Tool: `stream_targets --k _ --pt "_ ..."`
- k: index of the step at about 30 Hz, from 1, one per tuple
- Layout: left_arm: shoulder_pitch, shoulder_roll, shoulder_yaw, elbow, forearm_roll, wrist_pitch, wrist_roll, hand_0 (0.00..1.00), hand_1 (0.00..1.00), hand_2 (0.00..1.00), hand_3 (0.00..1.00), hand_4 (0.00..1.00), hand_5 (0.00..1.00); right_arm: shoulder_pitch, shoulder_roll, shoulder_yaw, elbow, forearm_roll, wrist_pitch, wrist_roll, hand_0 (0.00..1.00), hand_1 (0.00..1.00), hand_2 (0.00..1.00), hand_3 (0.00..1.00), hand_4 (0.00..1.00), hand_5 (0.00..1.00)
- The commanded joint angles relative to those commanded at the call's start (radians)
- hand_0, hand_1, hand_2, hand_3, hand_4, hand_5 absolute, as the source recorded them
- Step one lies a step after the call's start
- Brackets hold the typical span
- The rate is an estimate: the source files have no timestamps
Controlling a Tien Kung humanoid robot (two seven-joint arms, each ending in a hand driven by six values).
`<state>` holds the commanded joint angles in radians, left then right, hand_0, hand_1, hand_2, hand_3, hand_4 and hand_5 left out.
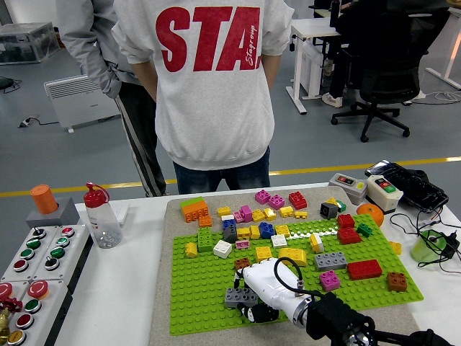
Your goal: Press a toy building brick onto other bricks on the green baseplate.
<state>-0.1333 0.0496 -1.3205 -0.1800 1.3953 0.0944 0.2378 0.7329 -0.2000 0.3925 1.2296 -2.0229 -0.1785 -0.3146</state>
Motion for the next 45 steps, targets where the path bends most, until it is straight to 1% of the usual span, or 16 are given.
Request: stream_targets --k 2,10,13,14,19,20,26,31,45 --pt "-0.001 0.000 -0.001 0.000 0.000 0.000 0.000 0.660 0.684 0.680 0.579 0.294 0.998 -0.002 -0.009 0.004 0.006 0.002 0.000 0.002 0.576 0.526 0.524 0.598 0.639 0.195" --pt "-0.003 0.001 -0.005 0.000 0.000 0.000 -0.002 0.660 0.684 0.682 0.579 0.294 0.998 -0.017 -0.047 0.025 0.035 0.014 0.005 0.012 0.565 0.521 0.523 0.591 0.632 0.185" --pt "-0.004 0.001 -0.006 0.000 0.001 0.001 -0.002 0.660 0.684 0.682 0.579 0.294 0.998 -0.024 -0.062 0.031 0.050 0.027 0.007 0.028 0.565 0.521 0.523 0.591 0.632 0.185" --pt "-0.004 0.001 -0.006 0.000 0.001 0.001 -0.002 0.660 0.685 0.681 0.578 0.294 0.998 -0.026 -0.065 0.031 0.053 0.030 0.007 0.032 0.564 0.520 0.523 0.587 0.609 0.163" --pt "-0.003 0.001 -0.008 0.000 0.002 0.001 -0.002 0.660 0.685 0.681 0.578 0.294 0.998 -0.035 -0.082 0.020 0.073 0.047 0.005 0.074 0.564 0.520 0.523 0.587 0.609 0.163" --pt "-0.003 0.001 -0.008 0.000 0.003 0.001 -0.002 0.660 0.684 0.680 0.580 0.294 0.998 -0.037 -0.084 0.014 0.076 0.049 0.002 0.084 0.564 0.520 0.524 0.584 0.594 0.143" --pt "-0.004 0.000 -0.009 0.000 0.003 0.001 -0.001 0.658 0.684 0.681 0.579 0.294 0.998 -0.036 -0.088 -0.015 0.081 0.057 -0.018 0.144 0.575 0.526 0.525 0.582 0.595 0.138" --pt "-0.004 0.000 -0.009 0.000 0.003 0.001 -0.001 0.658 0.684 0.681 0.579 0.294 0.998 -0.033 -0.089 -0.029 0.075 0.052 -0.035 0.178 0.575 0.526 0.525 0.582 0.595 0.138" --pt "0.000 -0.001 -0.011 0.000 0.009 0.001 0.001 0.661 0.684 0.681 0.579 0.294 0.998 -0.037 -0.099 -0.030 0.040 0.028 -0.053 0.211 0.590 0.538 0.528 0.583 0.587 0.125"
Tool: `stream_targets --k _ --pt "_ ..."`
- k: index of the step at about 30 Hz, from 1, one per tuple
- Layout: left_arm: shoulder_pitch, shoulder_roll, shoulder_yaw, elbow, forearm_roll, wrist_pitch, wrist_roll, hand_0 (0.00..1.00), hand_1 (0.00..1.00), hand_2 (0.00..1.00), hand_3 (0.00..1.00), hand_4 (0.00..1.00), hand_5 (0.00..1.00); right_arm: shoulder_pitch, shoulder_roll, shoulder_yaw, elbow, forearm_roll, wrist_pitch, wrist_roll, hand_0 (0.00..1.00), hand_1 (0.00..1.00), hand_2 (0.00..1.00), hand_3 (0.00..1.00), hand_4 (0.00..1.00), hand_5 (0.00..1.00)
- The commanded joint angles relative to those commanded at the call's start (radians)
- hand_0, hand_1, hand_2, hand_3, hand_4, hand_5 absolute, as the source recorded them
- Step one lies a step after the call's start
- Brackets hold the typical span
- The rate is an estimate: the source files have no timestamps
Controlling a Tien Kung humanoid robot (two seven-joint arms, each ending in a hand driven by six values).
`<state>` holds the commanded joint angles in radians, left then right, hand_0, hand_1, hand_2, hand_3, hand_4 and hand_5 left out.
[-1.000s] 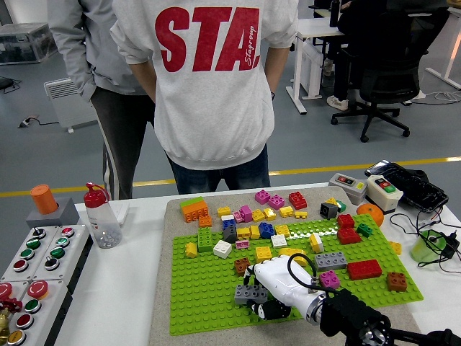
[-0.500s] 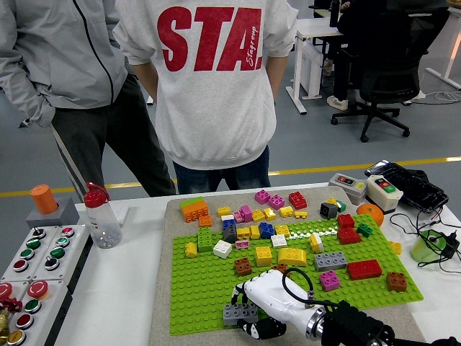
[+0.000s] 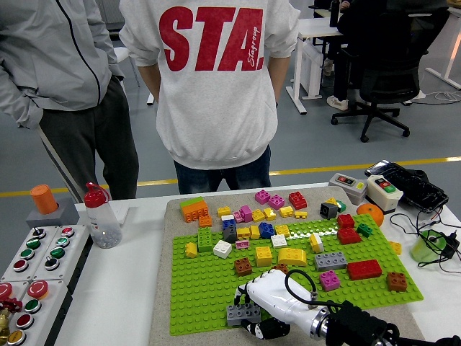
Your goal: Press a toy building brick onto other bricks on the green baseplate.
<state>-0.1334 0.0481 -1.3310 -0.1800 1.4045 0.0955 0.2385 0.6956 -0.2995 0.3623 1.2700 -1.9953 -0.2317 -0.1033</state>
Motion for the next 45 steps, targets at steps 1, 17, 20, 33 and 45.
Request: stream_targets --k 1,17,20,33,45 --pt "0.000 0.000 0.000 0.000 0.000 0.000 0.000 0.661 0.684 0.681 0.579 0.294 0.998 0.000 0.000 0.000 -0.001 0.000 0.000 0.000 0.590 0.538 0.528 0.583 0.587 0.125" --pt "0.005 -0.002 0.002 0.000 0.003 0.000 0.001 0.660 0.685 0.681 0.578 0.293 0.998 -0.005 0.020 -0.001 -0.020 0.000 -0.005 0.005 0.597 0.544 0.532 0.583 0.581 0.110" --pt "0.005 -0.002 0.003 0.000 0.002 0.000 0.001 0.660 0.685 0.681 0.578 0.293 0.998 -0.004 0.023 -0.002 -0.021 0.000 -0.006 0.005 0.597 0.544 0.532 0.583 0.581 0.110" --pt "-0.002 0.000 0.005 0.000 -0.003 0.000 -0.001 0.661 0.685 0.681 0.578 0.293 0.998 0.002 0.024 0.000 -0.024 -0.010 0.008 -0.002 0.610 0.588 0.560 0.594 0.588 0.109" --pt "-0.003 0.000 0.005 0.000 -0.003 0.000 -0.001 0.660 0.685 0.681 0.578 0.294 0.998 0.002 0.023 0.002 -0.024 -0.021 0.032 -0.012 0.628 0.636 0.618 0.650 0.619 0.119"
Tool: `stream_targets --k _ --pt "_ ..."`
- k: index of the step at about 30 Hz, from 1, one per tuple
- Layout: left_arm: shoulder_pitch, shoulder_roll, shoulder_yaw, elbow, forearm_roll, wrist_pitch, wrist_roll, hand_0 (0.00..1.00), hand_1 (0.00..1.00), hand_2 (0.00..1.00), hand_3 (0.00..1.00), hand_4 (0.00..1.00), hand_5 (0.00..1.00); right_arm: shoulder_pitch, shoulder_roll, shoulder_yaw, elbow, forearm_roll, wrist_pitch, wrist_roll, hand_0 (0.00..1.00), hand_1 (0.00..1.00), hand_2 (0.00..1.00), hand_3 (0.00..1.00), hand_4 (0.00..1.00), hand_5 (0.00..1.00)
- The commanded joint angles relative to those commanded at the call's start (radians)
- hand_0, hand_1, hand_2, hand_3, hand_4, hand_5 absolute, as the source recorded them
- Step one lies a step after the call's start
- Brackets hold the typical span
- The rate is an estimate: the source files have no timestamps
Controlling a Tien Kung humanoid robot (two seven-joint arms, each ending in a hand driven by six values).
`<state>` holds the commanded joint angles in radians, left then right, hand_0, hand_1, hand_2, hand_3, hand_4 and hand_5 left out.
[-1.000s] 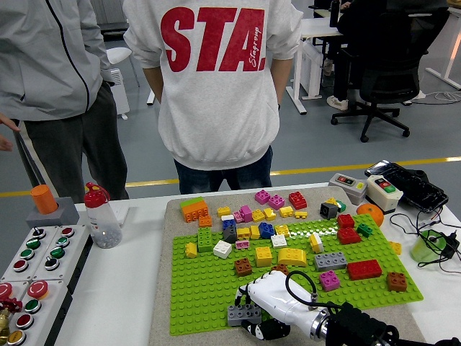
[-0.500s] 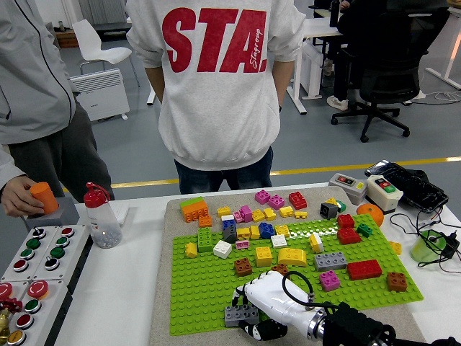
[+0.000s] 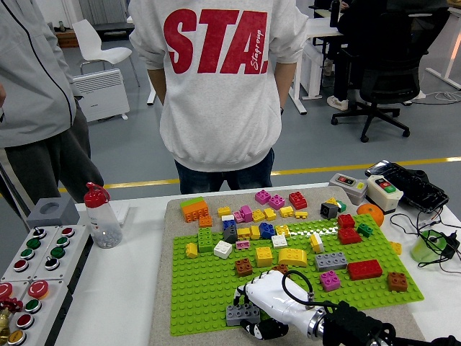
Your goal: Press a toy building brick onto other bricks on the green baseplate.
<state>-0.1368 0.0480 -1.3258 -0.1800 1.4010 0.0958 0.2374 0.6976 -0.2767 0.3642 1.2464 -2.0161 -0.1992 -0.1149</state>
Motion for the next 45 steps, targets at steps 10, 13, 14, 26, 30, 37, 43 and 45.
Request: stream_targets --k 10,13,14,26,30,37,43,45 --pt "-0.001 0.001 0.000 0.000 -0.001 0.000 0.000 0.661 0.684 0.680 0.578 0.294 0.998 0.000 -0.005 0.001 0.006 -0.003 0.008 0.005 0.640 0.652 0.650 0.672 0.677 0.152" --pt "-0.001 0.001 0.000 0.000 -0.001 0.000 0.000 0.661 0.684 0.680 0.578 0.294 0.998 0.000 -0.007 0.003 0.009 -0.004 0.007 0.006 0.640 0.652 0.650 0.672 0.677 0.152" --pt "-0.001 0.001 0.000 0.000 -0.001 0.000 0.000 0.661 0.684 0.680 0.578 0.294 0.998 0.000 -0.007 0.003 0.010 -0.004 0.006 0.006 0.640 0.652 0.650 0.672 0.677 0.152" --pt "0.000 0.001 -0.001 0.000 0.001 -0.001 0.000 0.660 0.684 0.680 0.578 0.295 0.998 -0.003 -0.013 0.013 0.021 0.001 0.024 0.001 0.657 0.664 0.678 0.707 0.714 0.191" --pt "0.001 0.000 -0.003 0.000 0.004 -0.001 0.001 0.660 0.683 0.680 0.578 0.294 0.998 -0.006 -0.013 0.016 0.026 0.005 0.025 0.002 0.659 0.671 0.698 0.740 0.758 0.229" --pt "0.004 -0.001 -0.006 0.000 0.008 -0.001 0.002 0.659 0.684 0.681 0.578 0.293 0.998 -0.010 -0.015 0.020 0.032 0.012 0.025 0.002 0.665 0.677 0.708 0.760 0.765 0.231" --pt "0.008 -0.002 -0.007 0.000 0.011 -0.001 0.003 0.659 0.683 0.681 0.578 0.293 0.998 -0.022 -0.025 0.038 0.065 0.017 0.023 0.002 0.673 0.687 0.729 0.796 0.792 0.264" --pt "0.009 -0.002 -0.007 0.000 0.012 -0.001 0.004 0.659 0.684 0.681 0.578 0.293 0.998 -0.027 -0.030 0.049 0.083 0.016 0.020 0.002 0.675 0.693 0.761 0.811 0.788 0.267"
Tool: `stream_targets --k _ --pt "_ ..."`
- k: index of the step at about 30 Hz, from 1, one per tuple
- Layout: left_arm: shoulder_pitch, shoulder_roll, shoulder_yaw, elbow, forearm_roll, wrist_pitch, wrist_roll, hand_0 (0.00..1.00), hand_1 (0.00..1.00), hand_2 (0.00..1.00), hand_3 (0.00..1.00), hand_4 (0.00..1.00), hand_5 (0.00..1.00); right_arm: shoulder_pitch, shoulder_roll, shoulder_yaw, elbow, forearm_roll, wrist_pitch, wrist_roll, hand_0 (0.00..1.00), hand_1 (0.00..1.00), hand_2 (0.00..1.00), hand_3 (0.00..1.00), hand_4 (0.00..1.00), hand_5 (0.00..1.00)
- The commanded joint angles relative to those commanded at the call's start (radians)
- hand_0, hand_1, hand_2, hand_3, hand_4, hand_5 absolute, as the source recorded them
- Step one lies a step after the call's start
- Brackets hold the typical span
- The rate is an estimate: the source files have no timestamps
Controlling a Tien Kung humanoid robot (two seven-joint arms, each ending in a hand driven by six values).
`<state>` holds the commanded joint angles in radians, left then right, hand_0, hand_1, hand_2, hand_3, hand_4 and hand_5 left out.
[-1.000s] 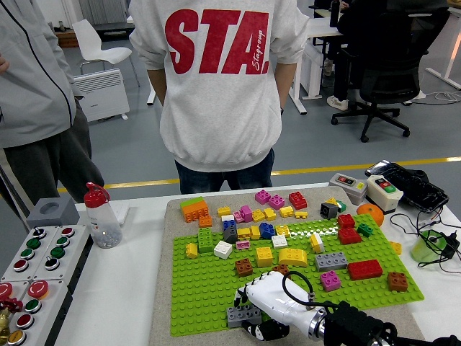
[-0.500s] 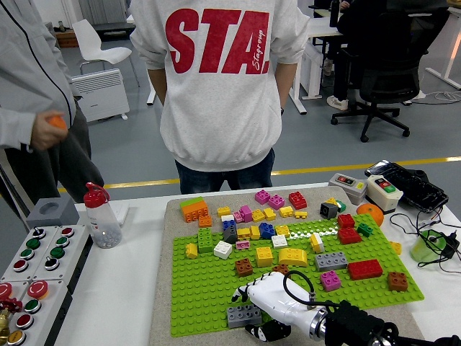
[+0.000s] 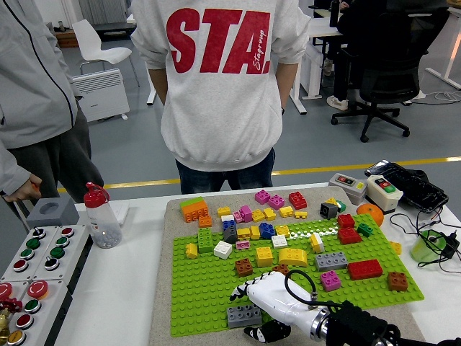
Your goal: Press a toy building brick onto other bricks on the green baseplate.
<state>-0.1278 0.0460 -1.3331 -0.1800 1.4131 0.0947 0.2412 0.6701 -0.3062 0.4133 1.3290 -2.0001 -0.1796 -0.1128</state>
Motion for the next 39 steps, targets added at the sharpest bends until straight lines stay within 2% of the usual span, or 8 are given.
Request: stream_targets --k 10,11,12,17,18,23,25,39 --pt "0.004 0.000 0.000 0.000 0.001 -0.001 0.000 0.658 0.686 0.680 0.579 0.294 0.998 -0.025 -0.033 0.049 0.092 0.008 -0.011 0.006 0.673 0.703 0.759 0.812 0.797 0.304" --pt "0.004 0.001 0.001 0.000 0.000 -0.001 0.000 0.658 0.686 0.680 0.579 0.294 0.998 -0.028 -0.038 0.048 0.102 0.019 -0.030 0.020 0.673 0.703 0.759 0.812 0.797 0.304" --pt "0.003 0.001 0.001 0.000 0.000 -0.001 0.000 0.659 0.684 0.680 0.580 0.293 0.998 -0.030 -0.041 0.047 0.108 0.027 -0.048 0.032 0.653 0.679 0.698 0.718 0.659 0.278" --pt "0.001 0.002 0.004 0.000 -0.004 -0.002 -0.002 0.659 0.684 0.680 0.580 0.293 0.998 -0.037 -0.051 0.033 0.129 0.081 -0.122 0.097 0.653 0.679 0.698 0.718 0.659 0.278" --pt "0.000 0.002 0.004 0.000 -0.004 -0.002 -0.002 0.658 0.684 0.680 0.578 0.292 0.998 -0.036 -0.053 0.029 0.131 0.091 -0.126 0.109 0.626 0.641 0.624 0.575 0.411 0.225" --pt "-0.003 0.003 0.005 0.000 -0.006 -0.002 -0.002 0.658 0.684 0.680 0.578 0.292 0.998 -0.030 -0.055 0.009 0.132 0.111 -0.108 0.126 0.626 0.641 0.624 0.575 0.411 0.225" --pt "-0.005 0.003 0.005 0.000 -0.006 -0.002 -0.003 0.659 0.684 0.681 0.579 0.292 0.998 -0.028 -0.054 0.003 0.129 0.114 -0.096 0.124 0.666 0.652 0.619 0.570 0.385 0.243" --pt "-0.007 0.003 0.007 0.000 -0.008 -0.002 -0.002 0.660 0.684 0.681 0.579 0.293 0.998 0.000 -0.031 -0.057 0.082 0.114 -0.043 0.089 0.677 0.658 0.620 0.572 0.367 0.266"
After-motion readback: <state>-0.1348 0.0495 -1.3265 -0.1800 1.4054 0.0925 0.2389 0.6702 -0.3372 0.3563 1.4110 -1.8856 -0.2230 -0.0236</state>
